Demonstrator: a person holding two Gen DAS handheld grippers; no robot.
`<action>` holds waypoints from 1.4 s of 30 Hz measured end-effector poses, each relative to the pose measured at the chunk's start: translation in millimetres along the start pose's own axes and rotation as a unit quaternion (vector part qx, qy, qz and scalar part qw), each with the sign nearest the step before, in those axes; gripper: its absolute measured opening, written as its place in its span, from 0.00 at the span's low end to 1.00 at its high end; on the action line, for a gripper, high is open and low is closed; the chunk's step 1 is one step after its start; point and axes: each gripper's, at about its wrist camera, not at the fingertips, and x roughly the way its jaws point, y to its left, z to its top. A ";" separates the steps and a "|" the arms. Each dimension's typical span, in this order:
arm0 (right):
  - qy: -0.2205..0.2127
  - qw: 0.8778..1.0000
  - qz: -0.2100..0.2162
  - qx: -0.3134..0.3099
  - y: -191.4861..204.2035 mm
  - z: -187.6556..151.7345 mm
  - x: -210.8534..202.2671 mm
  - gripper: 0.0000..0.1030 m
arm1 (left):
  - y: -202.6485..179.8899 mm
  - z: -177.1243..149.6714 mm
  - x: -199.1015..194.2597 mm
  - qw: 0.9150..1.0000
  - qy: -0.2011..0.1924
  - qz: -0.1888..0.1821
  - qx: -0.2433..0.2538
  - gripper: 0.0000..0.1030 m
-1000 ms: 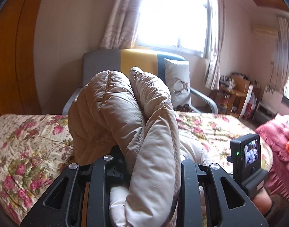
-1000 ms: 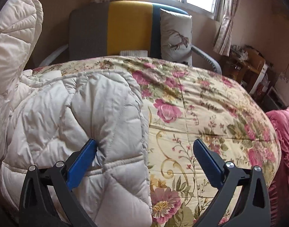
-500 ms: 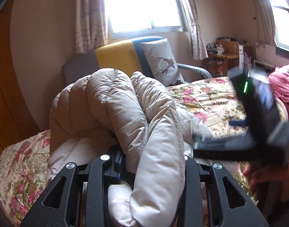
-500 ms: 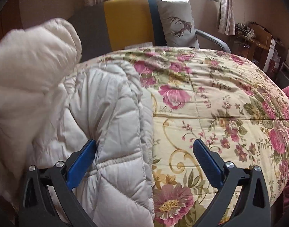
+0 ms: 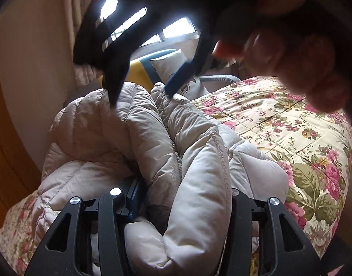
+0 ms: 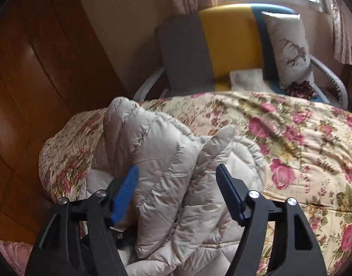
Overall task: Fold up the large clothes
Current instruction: 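Grasp the folded jacket edge with the right gripper while the left gripper grasps beside it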
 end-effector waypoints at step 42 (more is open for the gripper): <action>-0.110 0.976 0.097 0.159 -74.2 -81.8 29.2 0.22 | 223.4 -34.5 33.0 0.937 -0.021 -0.065 -0.343 0.65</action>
